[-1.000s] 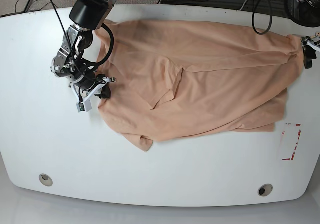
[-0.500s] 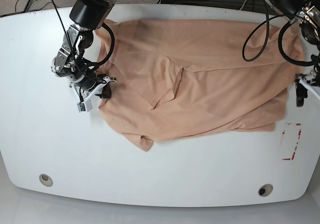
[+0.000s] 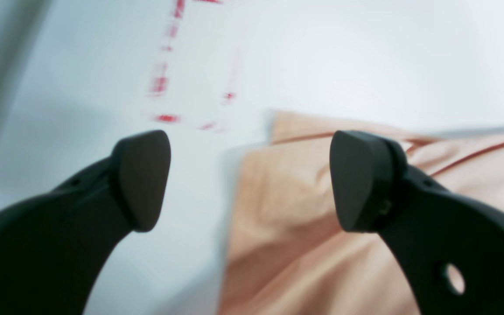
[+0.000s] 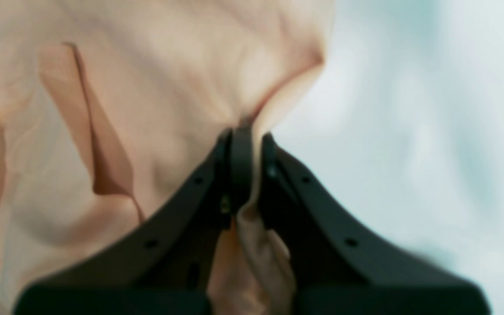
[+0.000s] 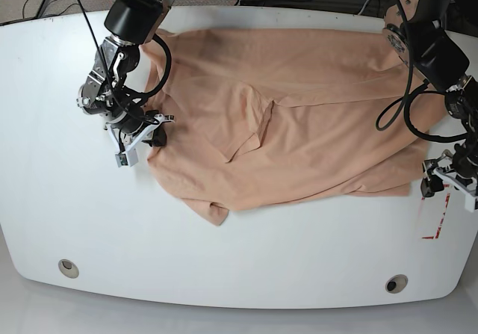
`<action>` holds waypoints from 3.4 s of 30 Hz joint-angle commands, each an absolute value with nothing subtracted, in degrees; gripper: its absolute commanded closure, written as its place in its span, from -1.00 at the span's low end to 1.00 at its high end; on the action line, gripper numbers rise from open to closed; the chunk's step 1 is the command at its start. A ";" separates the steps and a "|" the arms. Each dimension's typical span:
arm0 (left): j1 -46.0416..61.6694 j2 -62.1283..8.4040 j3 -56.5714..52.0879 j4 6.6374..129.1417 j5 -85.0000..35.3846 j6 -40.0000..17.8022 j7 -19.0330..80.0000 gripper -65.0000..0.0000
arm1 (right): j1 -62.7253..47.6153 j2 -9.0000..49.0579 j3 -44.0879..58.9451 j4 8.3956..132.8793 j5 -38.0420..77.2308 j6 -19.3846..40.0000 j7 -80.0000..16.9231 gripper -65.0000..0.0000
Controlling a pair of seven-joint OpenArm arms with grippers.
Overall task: Layout the t-shirt on the table in an organized manner, then fold the t-shirt properly
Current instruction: 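Grasp the t-shirt's hem corner with the left gripper, then lift the t-shirt with both grippers and stretch it out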
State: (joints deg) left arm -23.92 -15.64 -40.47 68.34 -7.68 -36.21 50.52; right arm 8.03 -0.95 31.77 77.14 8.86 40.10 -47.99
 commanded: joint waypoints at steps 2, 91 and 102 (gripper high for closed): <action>-28.53 -19.30 -39.08 56.84 -5.49 -36.70 43.21 -0.67 | 8.66 -0.48 31.69 77.67 8.04 40.00 -48.66 0.92; -69.85 -18.42 -30.11 92.35 -13.76 -36.79 68.70 0.99 | 60.70 18.77 11.91 94.81 8.31 40.00 -67.03 0.92; -62.55 -19.74 -30.55 95.87 -14.02 -37.05 70.64 0.99 | 51.82 19.91 12.26 104.66 8.40 40.00 -67.91 0.92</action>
